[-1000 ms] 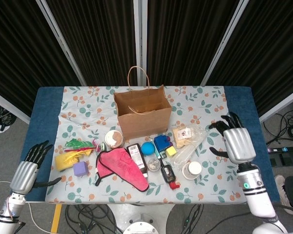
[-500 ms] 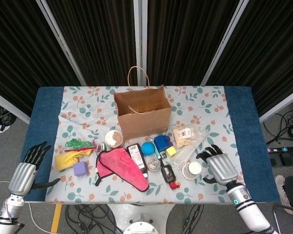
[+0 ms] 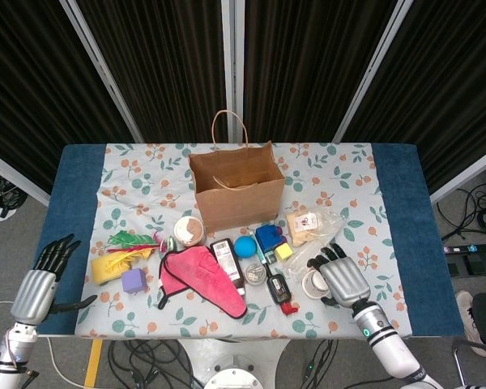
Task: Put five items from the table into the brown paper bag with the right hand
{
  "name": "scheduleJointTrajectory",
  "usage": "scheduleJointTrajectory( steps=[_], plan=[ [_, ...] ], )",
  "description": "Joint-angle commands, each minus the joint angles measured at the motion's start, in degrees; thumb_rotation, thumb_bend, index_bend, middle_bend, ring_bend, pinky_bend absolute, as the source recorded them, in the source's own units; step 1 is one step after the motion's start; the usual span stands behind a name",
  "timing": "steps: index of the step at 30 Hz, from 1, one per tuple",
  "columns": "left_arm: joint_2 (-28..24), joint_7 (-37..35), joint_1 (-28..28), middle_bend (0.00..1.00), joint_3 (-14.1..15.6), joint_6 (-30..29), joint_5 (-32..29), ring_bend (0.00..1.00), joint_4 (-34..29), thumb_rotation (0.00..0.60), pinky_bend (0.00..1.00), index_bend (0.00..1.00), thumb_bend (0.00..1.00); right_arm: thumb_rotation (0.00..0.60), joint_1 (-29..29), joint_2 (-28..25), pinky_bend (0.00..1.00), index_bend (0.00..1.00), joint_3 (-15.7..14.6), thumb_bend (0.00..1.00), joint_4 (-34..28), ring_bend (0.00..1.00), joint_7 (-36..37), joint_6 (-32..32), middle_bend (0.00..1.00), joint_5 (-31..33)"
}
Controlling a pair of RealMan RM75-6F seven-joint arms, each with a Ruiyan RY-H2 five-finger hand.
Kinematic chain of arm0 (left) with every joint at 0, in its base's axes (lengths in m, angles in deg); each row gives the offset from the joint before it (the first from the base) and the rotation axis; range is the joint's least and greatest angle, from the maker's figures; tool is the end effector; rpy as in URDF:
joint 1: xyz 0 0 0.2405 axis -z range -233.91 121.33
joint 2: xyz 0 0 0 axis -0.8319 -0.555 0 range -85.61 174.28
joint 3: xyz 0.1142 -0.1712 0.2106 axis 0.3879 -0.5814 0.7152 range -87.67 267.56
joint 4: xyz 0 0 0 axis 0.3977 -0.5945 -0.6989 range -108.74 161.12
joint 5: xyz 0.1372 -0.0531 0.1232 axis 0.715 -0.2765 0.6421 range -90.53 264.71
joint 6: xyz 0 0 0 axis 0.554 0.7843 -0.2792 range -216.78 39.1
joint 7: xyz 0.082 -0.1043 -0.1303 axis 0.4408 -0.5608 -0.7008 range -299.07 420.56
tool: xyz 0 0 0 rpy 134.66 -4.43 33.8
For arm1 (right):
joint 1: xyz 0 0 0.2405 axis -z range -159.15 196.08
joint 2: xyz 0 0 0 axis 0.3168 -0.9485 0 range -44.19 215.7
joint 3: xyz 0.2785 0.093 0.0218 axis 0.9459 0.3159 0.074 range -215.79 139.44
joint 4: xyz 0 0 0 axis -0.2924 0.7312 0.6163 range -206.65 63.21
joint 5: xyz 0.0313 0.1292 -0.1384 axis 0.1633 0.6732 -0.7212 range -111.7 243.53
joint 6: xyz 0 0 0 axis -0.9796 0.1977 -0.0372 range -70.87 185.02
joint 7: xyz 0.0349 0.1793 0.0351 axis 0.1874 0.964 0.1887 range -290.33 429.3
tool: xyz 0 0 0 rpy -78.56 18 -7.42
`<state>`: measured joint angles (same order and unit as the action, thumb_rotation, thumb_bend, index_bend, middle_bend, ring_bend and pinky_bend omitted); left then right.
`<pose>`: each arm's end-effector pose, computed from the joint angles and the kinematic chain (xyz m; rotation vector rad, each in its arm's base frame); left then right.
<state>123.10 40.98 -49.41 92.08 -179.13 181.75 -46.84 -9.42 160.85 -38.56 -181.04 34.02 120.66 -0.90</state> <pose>-0.3431 0.2210 0.1159 -1.4580 -1.0411 -1.2061 -0.2200 -0.2876 0.0363 1.9237 -0.9453 0.6918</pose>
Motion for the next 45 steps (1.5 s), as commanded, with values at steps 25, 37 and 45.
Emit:
scheduleJointTrajectory(
  steps=[25,37,45],
  plan=[
    [-0.1,-0.5,-0.1,0.07,0.0,-0.4,0.4,0.03,-0.3,0.441,0.07,0.09,0.00,0.600,1.9,-3.7,0.27,0.53,5.1,0.16,-8.6,0.31,0.3,11.4,0.49,-8.0],
    [-0.3,-0.5,0.1,0.07,0.1,-0.2,0.6,0.03,-0.9,0.441,0.07,0.09,0.00,0.600,-6.9,-8.0,0.28,0.54,24.1,0.18,-13.6,0.33,-2.2,15.6,0.50,-3.7],
    [-0.5,-0.3,0.2,0.07,-0.1,0.1,0.2,0.03,-0.9,0.437,0.07,0.09,0.00,0.600,-19.0,4.6,0.28,0.55,28.8,0.18,3.7,0.33,-2.3,13.3,0.50,-3.8]
  ],
)
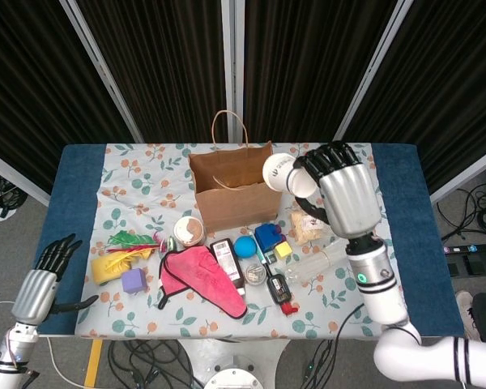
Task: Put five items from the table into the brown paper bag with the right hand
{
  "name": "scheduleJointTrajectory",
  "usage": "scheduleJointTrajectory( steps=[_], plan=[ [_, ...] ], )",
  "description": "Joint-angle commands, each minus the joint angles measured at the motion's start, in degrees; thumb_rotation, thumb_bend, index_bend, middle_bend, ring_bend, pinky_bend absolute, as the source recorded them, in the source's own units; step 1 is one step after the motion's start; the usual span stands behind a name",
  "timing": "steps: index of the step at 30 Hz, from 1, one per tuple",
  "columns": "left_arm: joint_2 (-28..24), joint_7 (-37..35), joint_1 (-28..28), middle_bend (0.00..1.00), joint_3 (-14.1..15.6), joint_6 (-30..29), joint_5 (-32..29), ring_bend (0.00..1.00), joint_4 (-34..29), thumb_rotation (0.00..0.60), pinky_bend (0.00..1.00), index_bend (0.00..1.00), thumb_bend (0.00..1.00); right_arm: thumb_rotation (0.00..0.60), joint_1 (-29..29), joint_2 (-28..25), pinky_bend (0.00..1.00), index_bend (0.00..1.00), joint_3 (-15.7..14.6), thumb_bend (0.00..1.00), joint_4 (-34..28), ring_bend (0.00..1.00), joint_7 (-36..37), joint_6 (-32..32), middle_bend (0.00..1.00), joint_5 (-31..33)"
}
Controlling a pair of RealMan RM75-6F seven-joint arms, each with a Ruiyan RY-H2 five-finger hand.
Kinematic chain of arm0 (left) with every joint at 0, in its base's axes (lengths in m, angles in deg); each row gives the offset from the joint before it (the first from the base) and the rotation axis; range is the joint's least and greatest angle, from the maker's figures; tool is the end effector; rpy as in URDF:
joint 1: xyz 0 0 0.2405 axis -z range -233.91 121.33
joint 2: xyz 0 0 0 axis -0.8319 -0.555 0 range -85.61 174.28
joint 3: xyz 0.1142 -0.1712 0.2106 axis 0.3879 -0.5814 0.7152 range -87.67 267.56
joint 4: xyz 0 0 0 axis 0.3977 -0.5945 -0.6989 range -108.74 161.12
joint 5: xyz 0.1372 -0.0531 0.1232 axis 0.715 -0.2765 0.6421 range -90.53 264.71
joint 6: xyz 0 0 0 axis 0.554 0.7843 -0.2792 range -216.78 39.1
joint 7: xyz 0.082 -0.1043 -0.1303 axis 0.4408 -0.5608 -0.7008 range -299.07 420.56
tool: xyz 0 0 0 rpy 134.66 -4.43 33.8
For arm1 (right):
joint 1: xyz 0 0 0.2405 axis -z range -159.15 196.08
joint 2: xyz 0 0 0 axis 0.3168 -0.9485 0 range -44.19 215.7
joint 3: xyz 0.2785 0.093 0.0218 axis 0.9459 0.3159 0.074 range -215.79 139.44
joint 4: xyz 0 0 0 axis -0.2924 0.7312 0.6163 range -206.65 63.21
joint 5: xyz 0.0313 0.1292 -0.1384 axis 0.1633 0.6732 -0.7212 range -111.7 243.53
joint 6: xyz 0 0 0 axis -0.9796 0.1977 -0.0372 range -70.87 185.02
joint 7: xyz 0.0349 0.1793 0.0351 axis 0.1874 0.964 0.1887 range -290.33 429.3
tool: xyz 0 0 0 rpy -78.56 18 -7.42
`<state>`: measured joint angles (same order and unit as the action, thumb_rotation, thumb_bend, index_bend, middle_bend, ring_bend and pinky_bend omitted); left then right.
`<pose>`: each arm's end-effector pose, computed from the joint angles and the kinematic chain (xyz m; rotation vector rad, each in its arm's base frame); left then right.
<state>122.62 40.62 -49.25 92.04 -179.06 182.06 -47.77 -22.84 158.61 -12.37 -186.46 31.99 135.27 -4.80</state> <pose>-0.3399 0.2216 0.1172 -1.4595 -1.0503 -1.2201 -0.0421 -0.3786 0.1851 1.4872 -0.4550 1.3852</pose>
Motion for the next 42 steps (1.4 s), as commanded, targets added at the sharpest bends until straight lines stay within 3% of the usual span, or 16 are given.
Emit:
scheduleJointTrajectory(
  steps=[1,6,13,15,20,28,32,35,37,42],
  plan=[
    [-0.1,0.0,0.0,0.07,-0.1,0.0,-0.2,0.03,0.0,0.439,0.07,0.09,0.00,0.600,-6.8,8.3,0.28,0.55,2.8,0.18,11.3,0.33,-0.3,-1.5,0.50,0.0],
    [-0.2,-0.4,0.1,0.07,-0.5,0.5,-0.9,0.03,0.3,0.431,0.07,0.09,0.00,0.600,-11.8,15.1,0.28,0.55,2.5,0.18,20.1,0.33,-0.4,-3.5,0.50,2.2],
    [0.1,-1.1,0.3,0.07,-0.8,0.7,-1.2,0.03,0.7,0.432,0.07,0.09,0.00,0.600,-14.0,20.5,0.28,0.54,0.9,0.17,24.0,0.32,-1.7,-4.3,0.49,5.5],
    [0.1,-1.2,0.3,0.07,-0.9,0.7,-1.3,0.03,0.8,0.433,0.07,0.09,0.00,0.600,-14.0,20.5,0.25,0.50,0.5,0.13,23.6,0.30,-2.5,-4.8,0.46,6.7],
    [0.3,-1.5,0.2,0.07,-0.7,0.6,-1.3,0.03,1.1,0.433,0.07,0.09,0.00,0.600,-13.8,19.0,0.12,0.28,0.8,0.05,21.4,0.17,-3.7,-5.3,0.33,8.9],
    [0.3,-1.4,0.1,0.07,-0.6,0.4,-0.9,0.03,0.9,0.431,0.07,0.09,0.00,0.600,-13.1,17.1,0.10,0.23,1.2,0.05,19.7,0.14,-3.0,-3.3,0.30,8.4],
    [0.1,-1.2,0.1,0.07,-0.7,0.1,-0.8,0.03,0.5,0.428,0.07,0.09,0.00,0.600,-10.9,14.3,0.10,0.23,0.6,0.06,15.7,0.14,-2.0,-0.8,0.30,6.4],
    [0.0,-1.1,0.0,0.07,-0.6,0.0,-0.8,0.03,0.3,0.429,0.07,0.09,0.00,0.600,-6.7,9.8,0.09,0.23,-2.4,0.06,10.9,0.15,-1.8,2.0,0.32,3.0],
    [0.1,-1.1,0.0,0.07,-0.5,0.1,-0.7,0.03,0.2,0.432,0.07,0.09,0.00,0.600,-3.0,5.4,0.10,0.23,-6.0,0.06,7.6,0.16,-1.5,2.1,0.33,1.8],
    [0.5,-0.7,0.2,0.07,-0.5,0.0,-0.3,0.03,0.0,0.432,0.07,0.09,0.00,0.600,3.5,-5.7,0.10,0.23,-18.1,0.06,5.6,0.17,3.6,-5.6,0.33,-3.1]
  ],
)
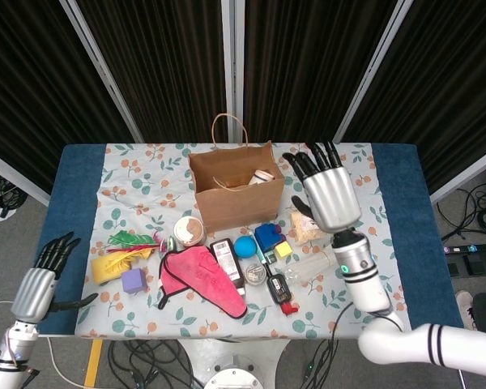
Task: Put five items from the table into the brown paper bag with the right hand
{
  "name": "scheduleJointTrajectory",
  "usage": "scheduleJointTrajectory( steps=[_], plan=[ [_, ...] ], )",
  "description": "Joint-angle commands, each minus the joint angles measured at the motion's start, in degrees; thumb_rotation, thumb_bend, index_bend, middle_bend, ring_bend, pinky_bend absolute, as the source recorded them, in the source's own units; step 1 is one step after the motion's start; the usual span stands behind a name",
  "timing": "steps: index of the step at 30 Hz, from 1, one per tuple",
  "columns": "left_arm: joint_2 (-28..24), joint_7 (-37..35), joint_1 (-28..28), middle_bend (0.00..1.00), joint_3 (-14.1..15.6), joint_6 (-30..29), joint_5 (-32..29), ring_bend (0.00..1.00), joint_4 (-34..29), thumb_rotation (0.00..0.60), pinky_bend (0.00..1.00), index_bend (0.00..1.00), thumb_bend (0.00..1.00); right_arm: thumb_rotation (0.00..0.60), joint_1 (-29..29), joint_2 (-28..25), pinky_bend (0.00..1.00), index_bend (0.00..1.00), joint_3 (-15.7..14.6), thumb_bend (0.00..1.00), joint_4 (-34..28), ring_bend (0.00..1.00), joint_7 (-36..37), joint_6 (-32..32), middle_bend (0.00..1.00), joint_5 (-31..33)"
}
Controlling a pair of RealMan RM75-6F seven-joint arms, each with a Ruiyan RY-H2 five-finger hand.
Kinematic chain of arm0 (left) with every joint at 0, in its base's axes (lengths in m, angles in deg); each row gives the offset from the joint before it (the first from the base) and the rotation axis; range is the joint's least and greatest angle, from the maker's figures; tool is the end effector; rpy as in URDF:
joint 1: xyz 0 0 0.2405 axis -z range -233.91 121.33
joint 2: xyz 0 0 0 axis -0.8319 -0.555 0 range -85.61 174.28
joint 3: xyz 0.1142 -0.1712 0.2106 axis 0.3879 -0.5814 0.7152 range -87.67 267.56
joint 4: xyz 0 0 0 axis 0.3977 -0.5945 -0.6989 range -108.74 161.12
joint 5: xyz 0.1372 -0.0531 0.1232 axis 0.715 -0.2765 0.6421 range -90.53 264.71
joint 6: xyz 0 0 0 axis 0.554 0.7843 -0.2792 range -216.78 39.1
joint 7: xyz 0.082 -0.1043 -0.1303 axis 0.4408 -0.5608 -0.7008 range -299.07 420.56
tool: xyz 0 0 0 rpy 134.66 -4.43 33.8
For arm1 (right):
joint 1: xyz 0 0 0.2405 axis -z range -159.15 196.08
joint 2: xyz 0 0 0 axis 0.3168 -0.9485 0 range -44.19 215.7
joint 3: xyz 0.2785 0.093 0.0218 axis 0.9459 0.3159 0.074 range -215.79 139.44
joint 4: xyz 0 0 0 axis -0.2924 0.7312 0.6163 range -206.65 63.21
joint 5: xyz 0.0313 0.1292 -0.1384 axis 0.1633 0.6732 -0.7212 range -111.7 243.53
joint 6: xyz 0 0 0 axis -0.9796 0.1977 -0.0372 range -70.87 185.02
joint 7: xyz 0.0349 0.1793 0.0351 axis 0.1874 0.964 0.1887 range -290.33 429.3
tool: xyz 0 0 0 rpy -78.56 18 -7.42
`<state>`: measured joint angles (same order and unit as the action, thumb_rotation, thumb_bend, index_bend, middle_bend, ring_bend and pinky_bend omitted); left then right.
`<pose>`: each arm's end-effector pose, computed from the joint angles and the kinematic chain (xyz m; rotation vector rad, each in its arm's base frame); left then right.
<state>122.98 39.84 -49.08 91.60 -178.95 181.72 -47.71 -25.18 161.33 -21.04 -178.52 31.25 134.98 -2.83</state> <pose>-0.3393 0.2242 0.1165 -1.4446 -1.0607 -1.2365 -0.0755 -0.3936 0.1391 1.5870 -0.4493 1.1914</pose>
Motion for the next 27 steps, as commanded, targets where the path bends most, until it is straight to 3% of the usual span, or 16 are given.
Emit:
scheduleJointTrajectory(
  steps=[1,6,12,18,27],
  plan=[
    [0.2,0.2,0.1,0.07,-0.1,-0.1,0.1,0.03,-0.1,0.432,0.07,0.09,0.00,0.600,6.6,-9.1,0.10,0.23,-11.2,0.06,-1.4,0.17,5.4,-6.0,0.34,-6.7],
    [0.5,0.6,0.0,0.07,0.2,0.0,0.3,0.03,-0.1,0.433,0.07,0.09,0.00,0.600,9.7,-8.8,0.10,0.23,-17.9,0.05,5.2,0.17,11.8,-8.3,0.34,-14.2],
    [0.5,1.0,-0.1,0.07,0.2,-0.3,0.5,0.03,-0.2,0.433,0.07,0.09,0.00,0.600,11.0,-5.7,0.11,0.23,-21.6,0.05,12.9,0.17,14.5,-12.2,0.34,-17.1],
    [0.5,1.1,-0.4,0.07,0.2,-0.6,0.2,0.03,0.2,0.433,0.07,0.09,0.00,0.600,10.7,-2.8,0.12,0.25,-22.6,0.05,17.8,0.17,14.5,-15.5,0.34,-19.0],
    [1.0,1.4,-0.4,0.07,-0.7,-1.6,-0.1,0.03,1.3,0.428,0.07,0.09,0.00,0.600,10.2,3.5,0.12,0.24,-20.4,0.05,23.6,0.17,12.8,-17.6,0.34,-18.4]
  ],
)
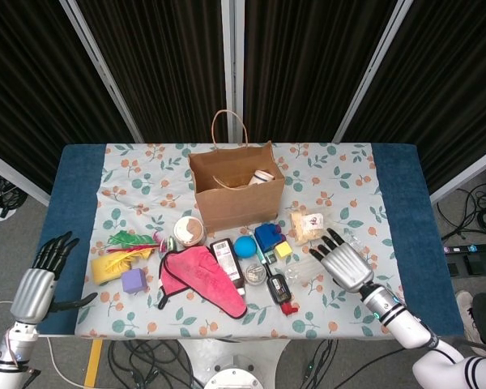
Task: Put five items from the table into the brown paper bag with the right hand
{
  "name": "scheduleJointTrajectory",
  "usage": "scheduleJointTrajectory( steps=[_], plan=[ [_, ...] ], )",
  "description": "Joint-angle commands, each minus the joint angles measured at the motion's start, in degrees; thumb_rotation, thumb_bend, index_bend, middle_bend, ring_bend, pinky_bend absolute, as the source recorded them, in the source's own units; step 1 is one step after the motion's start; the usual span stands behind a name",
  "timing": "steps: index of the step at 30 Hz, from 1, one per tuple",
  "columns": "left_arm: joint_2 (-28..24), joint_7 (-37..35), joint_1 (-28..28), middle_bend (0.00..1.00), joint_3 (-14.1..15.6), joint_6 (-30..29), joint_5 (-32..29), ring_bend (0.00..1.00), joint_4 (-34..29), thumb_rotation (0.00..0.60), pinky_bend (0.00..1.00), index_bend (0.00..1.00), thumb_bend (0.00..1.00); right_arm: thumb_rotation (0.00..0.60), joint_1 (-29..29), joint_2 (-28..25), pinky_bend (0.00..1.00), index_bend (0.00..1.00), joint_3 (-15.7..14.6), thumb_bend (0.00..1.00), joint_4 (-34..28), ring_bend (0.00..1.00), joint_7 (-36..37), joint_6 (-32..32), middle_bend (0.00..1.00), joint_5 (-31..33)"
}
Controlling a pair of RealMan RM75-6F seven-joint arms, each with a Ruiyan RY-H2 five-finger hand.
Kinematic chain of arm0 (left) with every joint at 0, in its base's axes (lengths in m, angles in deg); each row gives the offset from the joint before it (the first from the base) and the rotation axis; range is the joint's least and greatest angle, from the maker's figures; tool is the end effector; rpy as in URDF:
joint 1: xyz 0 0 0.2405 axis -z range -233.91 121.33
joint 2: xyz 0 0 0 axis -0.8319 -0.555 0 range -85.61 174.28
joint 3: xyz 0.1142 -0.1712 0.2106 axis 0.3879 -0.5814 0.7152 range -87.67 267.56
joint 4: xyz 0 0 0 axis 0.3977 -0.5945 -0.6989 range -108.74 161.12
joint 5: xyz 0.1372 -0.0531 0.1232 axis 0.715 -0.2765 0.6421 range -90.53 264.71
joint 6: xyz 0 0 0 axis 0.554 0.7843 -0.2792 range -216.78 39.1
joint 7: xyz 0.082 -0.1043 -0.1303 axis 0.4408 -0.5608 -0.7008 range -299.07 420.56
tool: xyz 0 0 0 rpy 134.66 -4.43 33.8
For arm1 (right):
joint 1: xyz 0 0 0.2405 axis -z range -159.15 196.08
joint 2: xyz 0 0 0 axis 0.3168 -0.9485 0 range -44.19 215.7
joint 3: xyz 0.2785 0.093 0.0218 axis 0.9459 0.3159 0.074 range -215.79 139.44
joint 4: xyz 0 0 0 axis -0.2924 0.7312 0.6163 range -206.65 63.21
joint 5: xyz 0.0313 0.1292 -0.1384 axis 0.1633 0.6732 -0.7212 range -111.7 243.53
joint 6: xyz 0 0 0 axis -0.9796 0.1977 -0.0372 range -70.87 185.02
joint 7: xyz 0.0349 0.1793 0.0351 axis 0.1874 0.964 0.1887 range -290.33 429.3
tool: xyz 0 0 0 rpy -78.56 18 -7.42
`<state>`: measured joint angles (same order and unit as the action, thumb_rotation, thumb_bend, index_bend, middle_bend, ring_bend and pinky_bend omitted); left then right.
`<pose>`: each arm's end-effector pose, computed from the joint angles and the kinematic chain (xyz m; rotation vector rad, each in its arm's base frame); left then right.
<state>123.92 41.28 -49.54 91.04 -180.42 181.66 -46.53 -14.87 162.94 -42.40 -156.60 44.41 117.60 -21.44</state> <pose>-0.3401 0.2233 0.1181 -1.4312 -1.0134 -1.2356 -0.2435 -0.3284 0.0275 2.1365 -0.4554 0.6459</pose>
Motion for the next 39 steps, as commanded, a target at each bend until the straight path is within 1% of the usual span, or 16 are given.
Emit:
scheduleJointTrajectory(
  steps=[1,5,10,13,15,22,26,29,32,33,35,36,38,39],
  plan=[
    [0.0,-0.2,0.0,0.07,-0.2,-0.1,-0.1,0.03,0.1,0.426,0.07,0.09,0.00,0.600,-0.1,2.7,0.12,0.24,1.3,0.05,2.3,0.17,-0.2,-0.1,0.34,0.3],
    [0.0,-0.4,0.1,0.07,-0.2,-0.1,-0.1,0.03,0.3,0.422,0.07,0.09,0.00,0.600,-0.1,5.7,0.12,0.24,2.1,0.05,5.2,0.17,0.6,-0.7,0.34,1.1],
    [-0.1,-0.7,0.0,0.07,-0.1,0.1,-0.3,0.03,0.5,0.425,0.07,0.09,0.00,0.600,0.0,7.7,0.12,0.25,2.0,0.05,7.9,0.17,1.1,-2.4,0.34,1.8],
    [0.0,-0.9,-0.1,0.07,0.0,0.3,-0.4,0.03,0.6,0.423,0.07,0.09,0.00,0.600,0.0,8.6,0.13,0.27,2.2,0.07,9.0,0.18,1.6,-3.1,0.35,2.3],
    [0.0,-0.9,-0.1,0.07,0.0,0.3,-0.4,0.03,0.6,0.425,0.07,0.09,0.00,0.600,0.0,9.2,0.15,0.30,2.3,0.08,9.7,0.21,1.7,-2.9,0.38,2.0],
    [-0.2,-0.8,-0.1,0.07,0.2,0.6,-0.4,0.03,0.3,0.425,0.07,0.09,0.00,0.600,0.8,9.8,0.25,0.48,2.3,0.17,10.5,0.34,2.7,0.1,0.50,-0.2],
    [-0.4,-0.6,-0.1,0.07,0.4,0.8,-0.3,0.03,-0.2,0.428,0.07,0.09,0.00,0.600,1.3,7.5,0.26,0.51,2.8,0.19,7.7,0.35,3.4,3.1,0.52,-1.9],
    [-0.6,-0.2,0.0,0.07,0.8,1.1,0.0,0.03,-0.3,0.423,0.07,0.09,0.00,0.600,1.6,3.7,0.26,0.51,4.7,0.18,2.0,0.35,4.0,7.5,0.52,-3.6],
    [-0.8,0.1,0.0,0.07,1.2,1.5,0.3,0.03,-0.3,0.425,0.07,0.09,0.00,0.600,1.3,-2.1,0.27,0.51,8.4,0.18,-7.0,0.35,4.7,11.1,0.52,-4.1],
    [-0.9,0.2,0.1,0.07,1.3,1.7,0.4,0.03,-0.3,0.425,0.07,0.09,0.00,0.600,0.9,-4.6,0.27,0.51,10.4,0.18,-11.1,0.36,5.0,12.2,0.52,-3.8],
    [-0.9,0.5,0.1,0.07,1.4,1.7,0.5,0.03,-0.3,0.424,0.07,0.09,0.00,0.600,0.1,-8.1,0.28,0.52,14.0,0.18,-16.6,0.36,4.8,13.3,0.53,-2.9],
    [-0.9,0.6,0.2,0.07,1.4,1.8,0.6,0.03,-0.4,0.423,0.07,0.09,0.00,0.600,-0.7,-10.2,0.28,0.52,16.6,0.18,-19.8,0.37,4.3,13.5,0.53,-1.9],
    [-0.9,0.9,0.3,0.07,1.4,1.9,0.7,0.03,-0.5,0.424,0.07,0.09,0.00,0.600,-2.3,-12.7,0.28,0.52,20.4,0.18,-23.9,0.37,3.0,13.2,0.53,0.0],
    [-0.9,1.1,0.3,0.07,1.5,1.9,0.8,0.03,-0.6,0.425,0.07,0.09,0.00,0.600,-3.7,-13.7,0.28,0.52,22.9,0.18,-26.0,0.37,2.2,12.6,0.53,1.8]
  ],
)
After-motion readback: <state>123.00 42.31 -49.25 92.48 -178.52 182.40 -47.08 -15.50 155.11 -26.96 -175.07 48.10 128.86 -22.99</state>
